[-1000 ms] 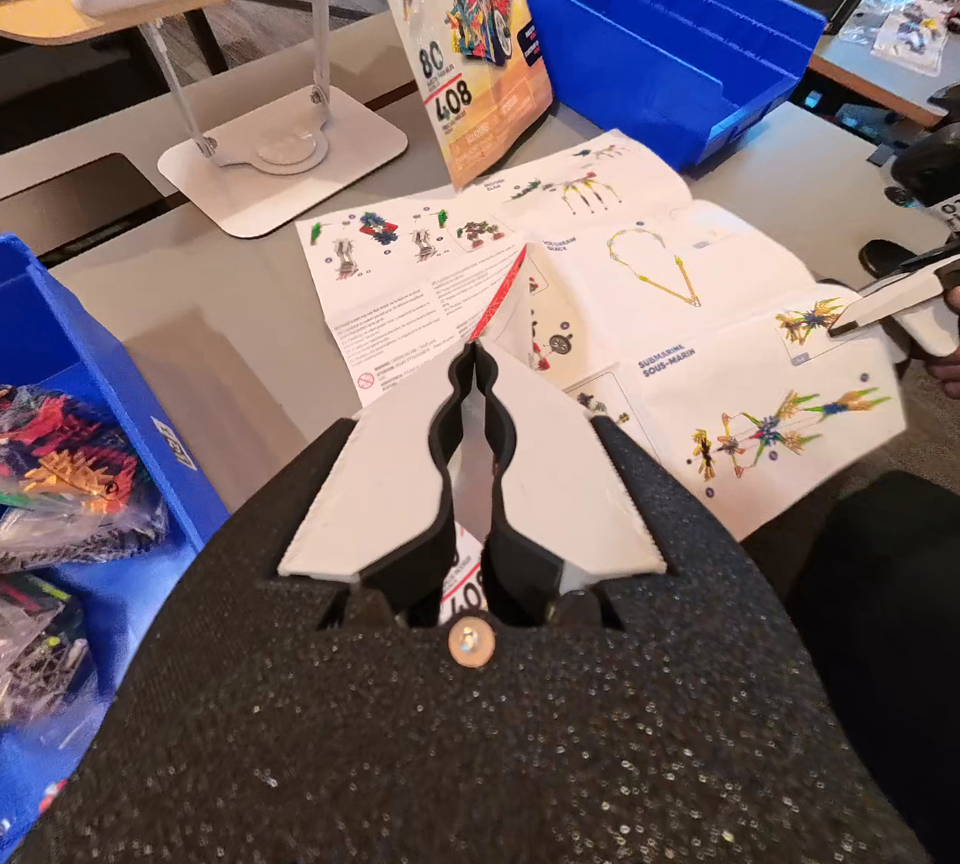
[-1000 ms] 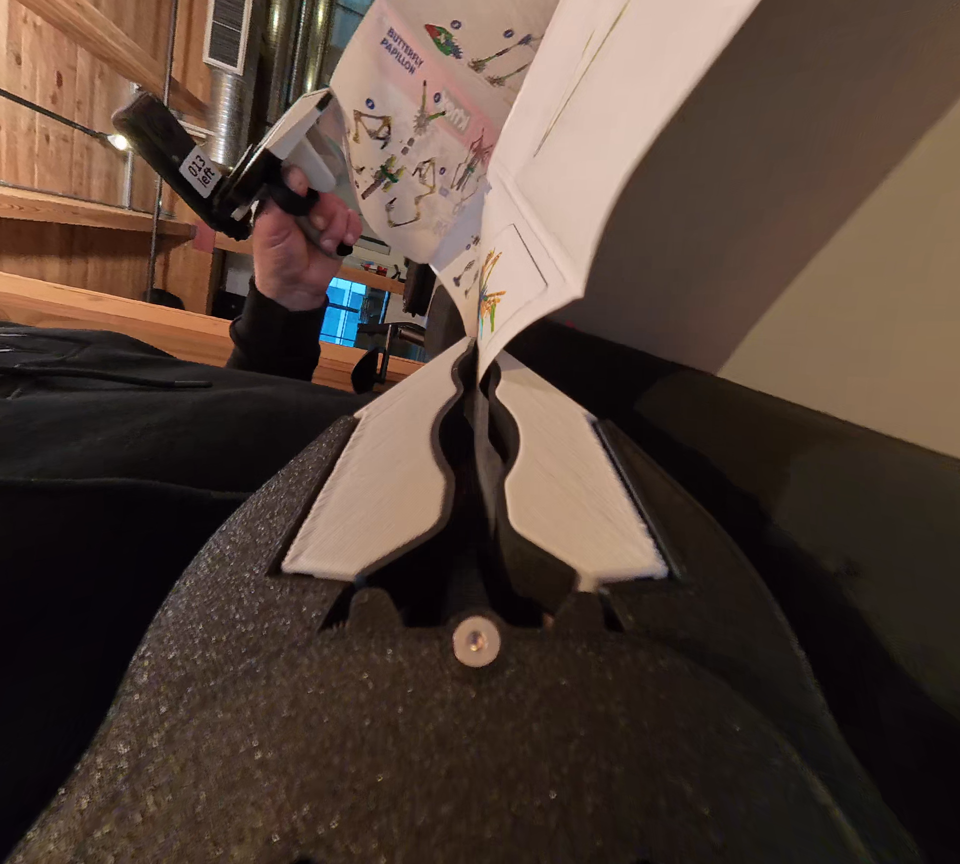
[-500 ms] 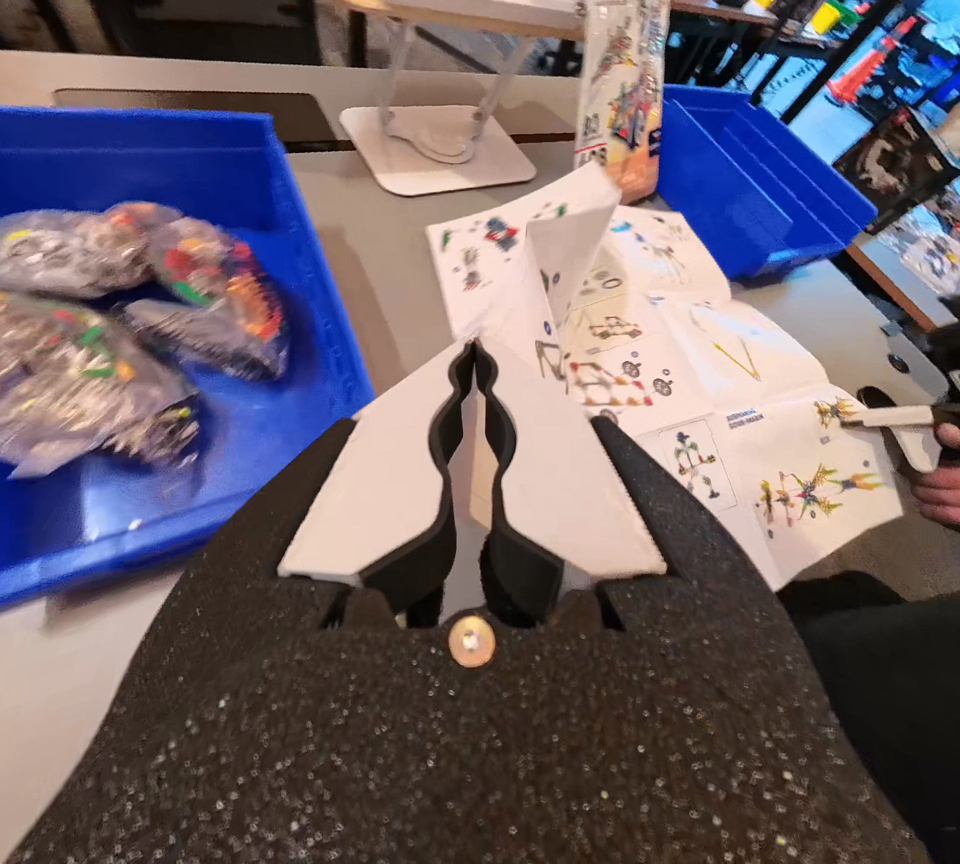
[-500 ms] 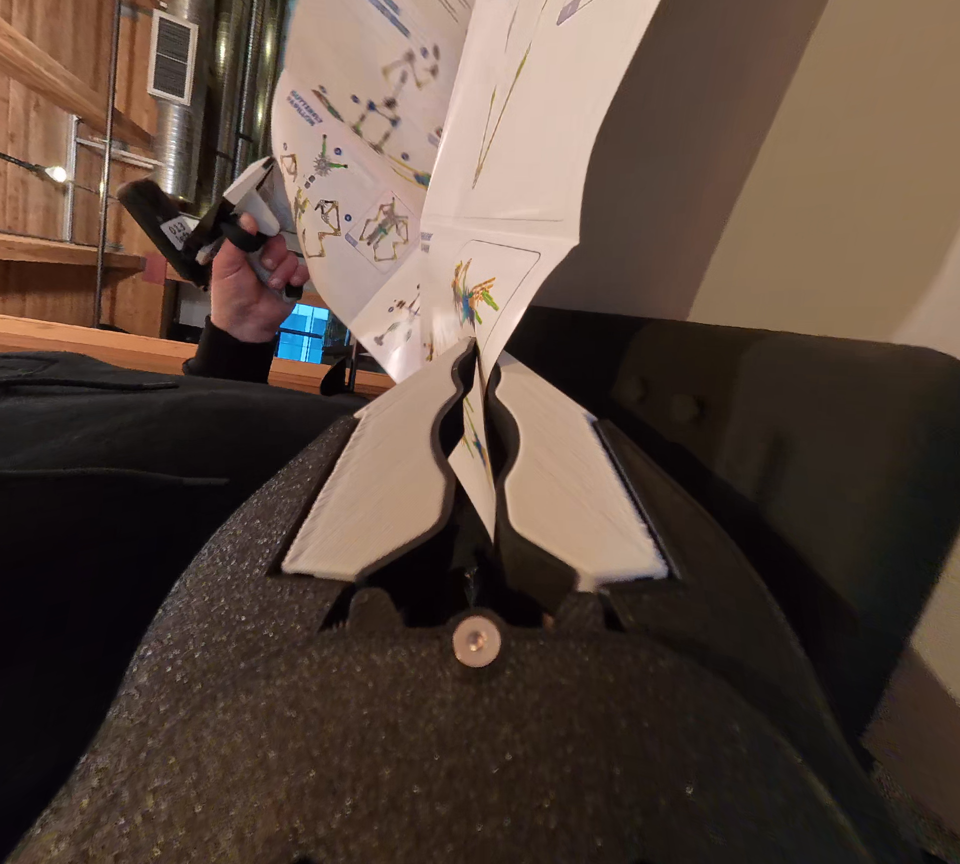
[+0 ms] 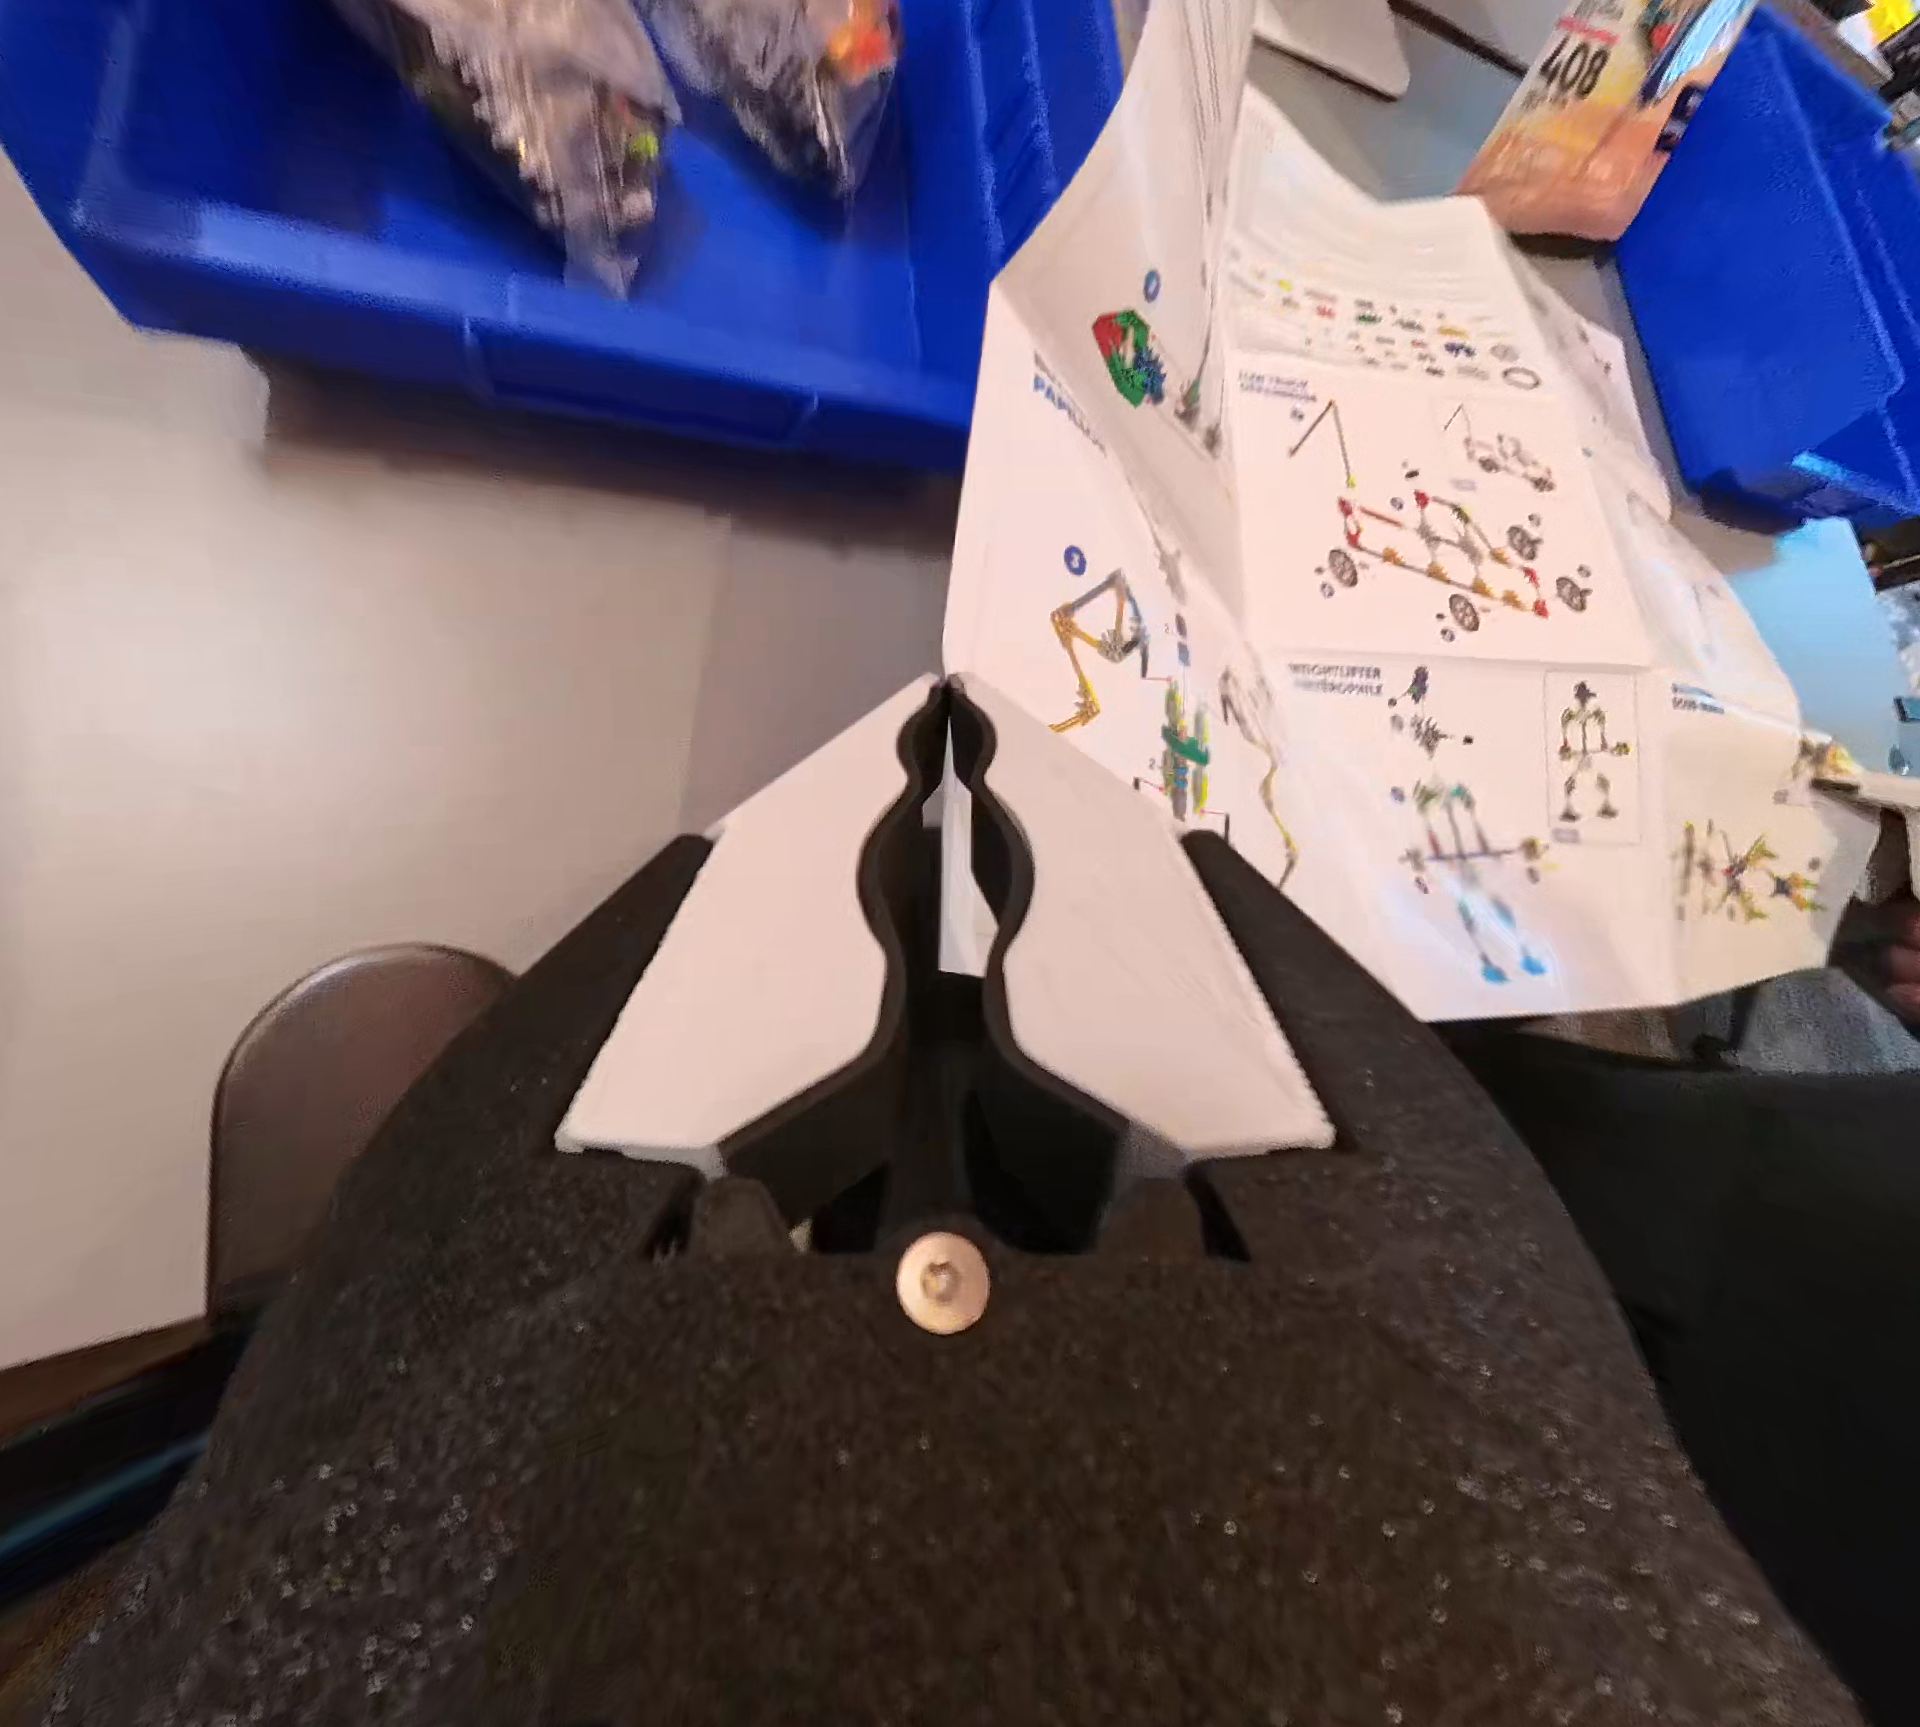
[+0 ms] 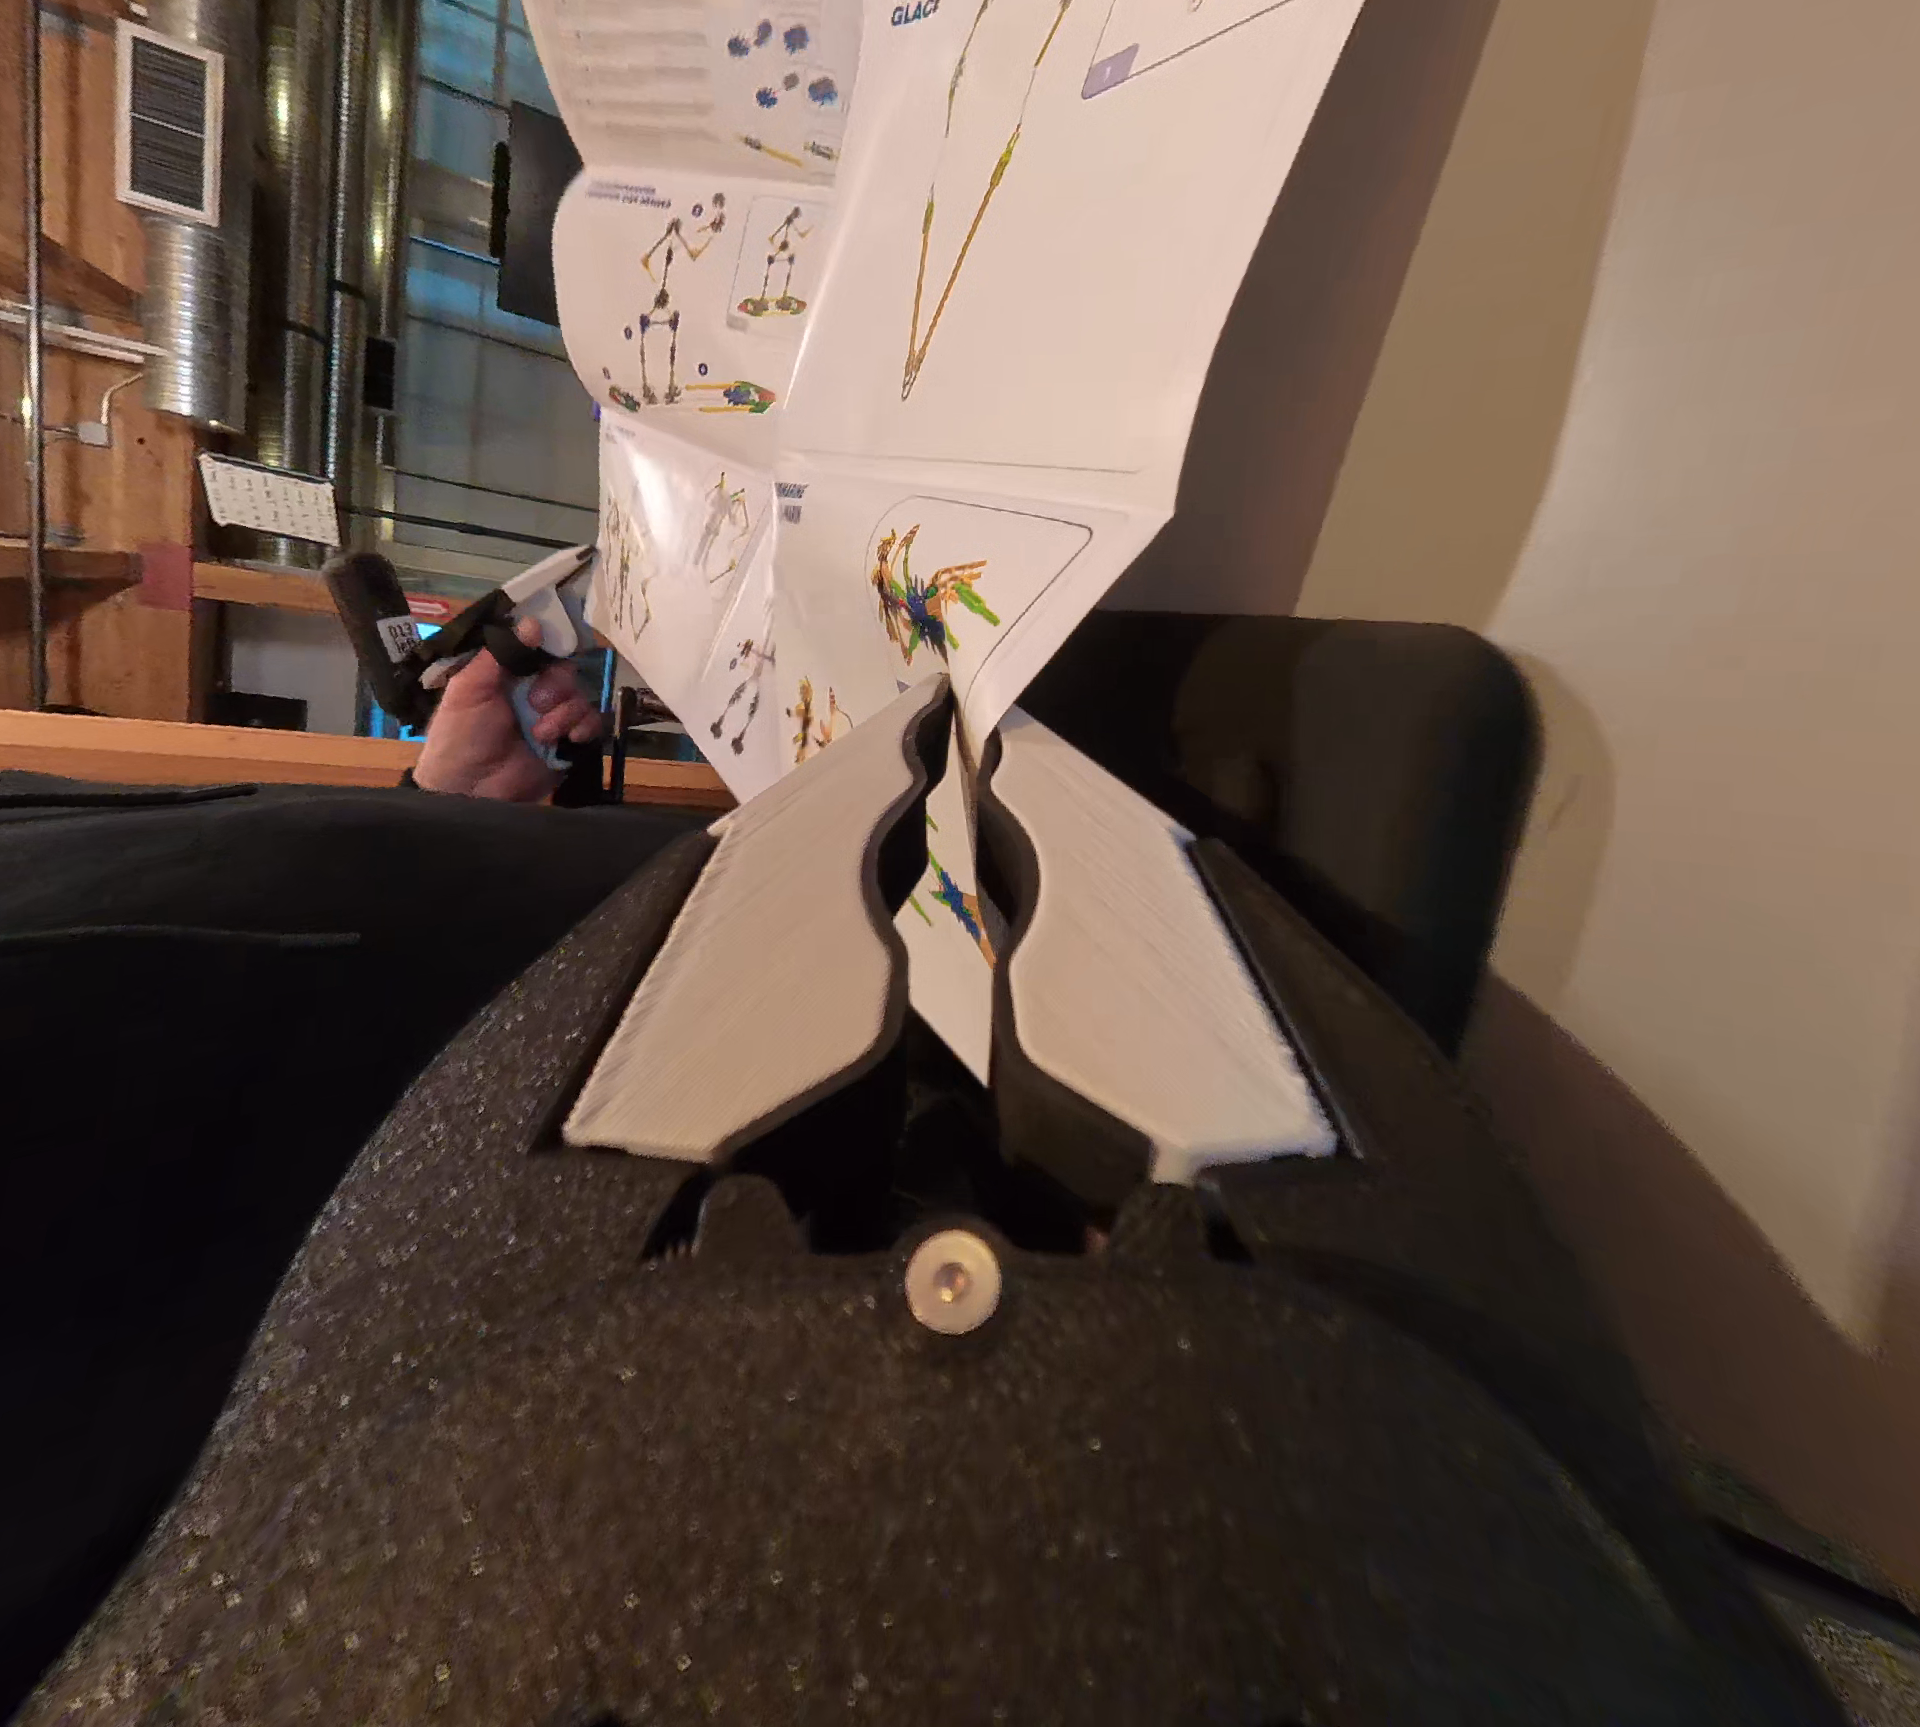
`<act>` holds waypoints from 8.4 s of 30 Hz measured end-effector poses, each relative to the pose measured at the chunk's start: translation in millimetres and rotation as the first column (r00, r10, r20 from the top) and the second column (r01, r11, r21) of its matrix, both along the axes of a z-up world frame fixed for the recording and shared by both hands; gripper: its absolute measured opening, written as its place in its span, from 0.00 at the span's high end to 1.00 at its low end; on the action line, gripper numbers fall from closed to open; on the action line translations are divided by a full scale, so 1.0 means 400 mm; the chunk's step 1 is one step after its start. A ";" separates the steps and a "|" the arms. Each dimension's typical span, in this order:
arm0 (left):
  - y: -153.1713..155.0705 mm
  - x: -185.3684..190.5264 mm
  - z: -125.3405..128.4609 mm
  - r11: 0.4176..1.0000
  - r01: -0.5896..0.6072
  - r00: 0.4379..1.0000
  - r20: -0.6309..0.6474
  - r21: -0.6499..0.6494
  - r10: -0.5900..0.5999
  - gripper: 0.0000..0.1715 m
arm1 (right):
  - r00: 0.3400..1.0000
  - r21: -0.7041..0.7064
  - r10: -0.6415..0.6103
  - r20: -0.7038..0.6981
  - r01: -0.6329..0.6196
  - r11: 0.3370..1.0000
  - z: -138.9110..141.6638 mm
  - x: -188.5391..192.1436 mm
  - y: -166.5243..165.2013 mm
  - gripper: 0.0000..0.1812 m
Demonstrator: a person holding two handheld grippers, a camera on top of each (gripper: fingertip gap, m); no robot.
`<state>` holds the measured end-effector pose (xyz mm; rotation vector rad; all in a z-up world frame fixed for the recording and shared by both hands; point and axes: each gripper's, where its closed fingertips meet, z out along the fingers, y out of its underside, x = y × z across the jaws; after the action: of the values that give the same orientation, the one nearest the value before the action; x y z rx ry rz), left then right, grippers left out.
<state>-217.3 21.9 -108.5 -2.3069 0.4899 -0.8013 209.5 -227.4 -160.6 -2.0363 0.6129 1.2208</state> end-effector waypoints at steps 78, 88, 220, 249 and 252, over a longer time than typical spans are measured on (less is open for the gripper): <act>0.066 0.200 -0.046 0.935 0.340 0.936 0.129 -0.100 -0.327 0.92 | 0.596 -0.147 0.319 0.737 -0.319 0.936 -0.079 -0.200 0.258 0.87; 0.097 0.225 -0.016 0.931 0.358 0.928 0.142 -0.069 -0.346 0.79 | 0.615 -0.137 0.314 0.723 -0.317 0.938 -0.077 -0.200 0.259 0.87; 0.099 0.242 0.063 0.917 0.398 0.916 0.038 0.028 -0.398 1.00 | 0.647 -0.228 0.180 0.741 -0.009 0.974 -0.091 0.160 0.084 0.71; 0.114 0.280 0.148 0.905 0.410 0.908 0.039 0.108 -0.416 1.00 | 0.699 -0.170 0.291 0.653 -0.239 0.956 -0.072 -0.023 0.113 0.74; 0.108 0.294 0.151 0.900 0.421 0.903 0.045 0.110 -0.427 1.00 | 0.705 -0.165 0.286 0.648 -0.237 0.957 -0.071 -0.022 0.114 0.74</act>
<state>-99.7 65.2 -48.0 -2.0988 1.0027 -1.0304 200.6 -181.9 -188.9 -2.4746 0.0049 0.5131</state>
